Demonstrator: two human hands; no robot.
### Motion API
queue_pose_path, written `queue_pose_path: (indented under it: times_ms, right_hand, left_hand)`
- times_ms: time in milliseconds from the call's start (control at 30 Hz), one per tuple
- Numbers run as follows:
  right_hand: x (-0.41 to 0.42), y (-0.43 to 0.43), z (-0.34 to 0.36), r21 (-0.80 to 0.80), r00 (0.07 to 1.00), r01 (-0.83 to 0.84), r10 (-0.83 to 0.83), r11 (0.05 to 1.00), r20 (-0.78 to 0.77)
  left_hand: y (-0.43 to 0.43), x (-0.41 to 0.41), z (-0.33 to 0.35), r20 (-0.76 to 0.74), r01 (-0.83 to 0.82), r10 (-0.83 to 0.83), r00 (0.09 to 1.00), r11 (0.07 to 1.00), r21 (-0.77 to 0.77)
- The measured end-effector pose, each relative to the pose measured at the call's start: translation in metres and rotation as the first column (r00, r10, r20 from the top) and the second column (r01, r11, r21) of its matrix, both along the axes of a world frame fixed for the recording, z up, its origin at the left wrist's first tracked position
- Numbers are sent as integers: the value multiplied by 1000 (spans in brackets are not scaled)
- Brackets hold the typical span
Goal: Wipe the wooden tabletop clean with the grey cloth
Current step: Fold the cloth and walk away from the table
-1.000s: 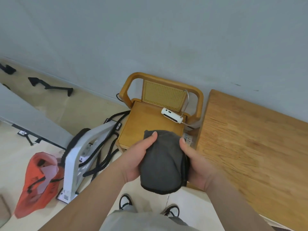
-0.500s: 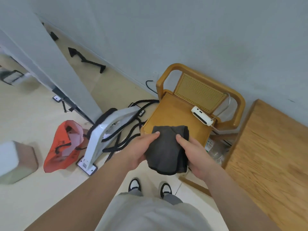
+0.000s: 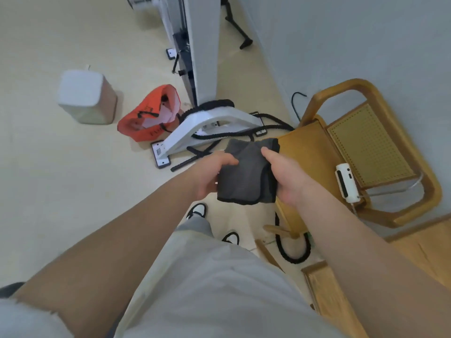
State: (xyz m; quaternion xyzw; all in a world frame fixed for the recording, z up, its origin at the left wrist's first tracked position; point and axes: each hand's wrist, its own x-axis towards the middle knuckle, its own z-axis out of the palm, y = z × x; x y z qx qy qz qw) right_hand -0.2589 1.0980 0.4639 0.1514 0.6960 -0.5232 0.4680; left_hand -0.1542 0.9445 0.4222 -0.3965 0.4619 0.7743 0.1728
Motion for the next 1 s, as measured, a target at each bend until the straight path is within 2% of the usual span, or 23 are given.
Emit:
queue_pose_path:
  times_ms: [200,367,533,767,900,1000]
  right_hand:
    - [16,-41,-15,32,970,-239,240,970,-28]
    - [47,-106,-29,79,875,-480,483,874,-21]
    - [92,-197,-34,36,747,-664,665,747,-12]
    - [164,-331,-29,43,527,-846,846,531,-77]
    - [195,-392,-21,50,473,-875,874,481,-114]
    - [211,-433,-14,47,448,-889,887,455,-111]
  left_hand:
    - [-17,55,-18,-43,-184,185,982,983,19]
    - [-43,114,-39,-20,-387,389,921,921,45]
    - [-88,177,-51,2,-637,637,771,770,31]
    - [-169,252,-39,7,-831,832,555,555,-39]
    - [-209,277,-33,7,-892,894,448,448,-56]
    - [-240,289,-24,13,-913,916,401,401,-75]
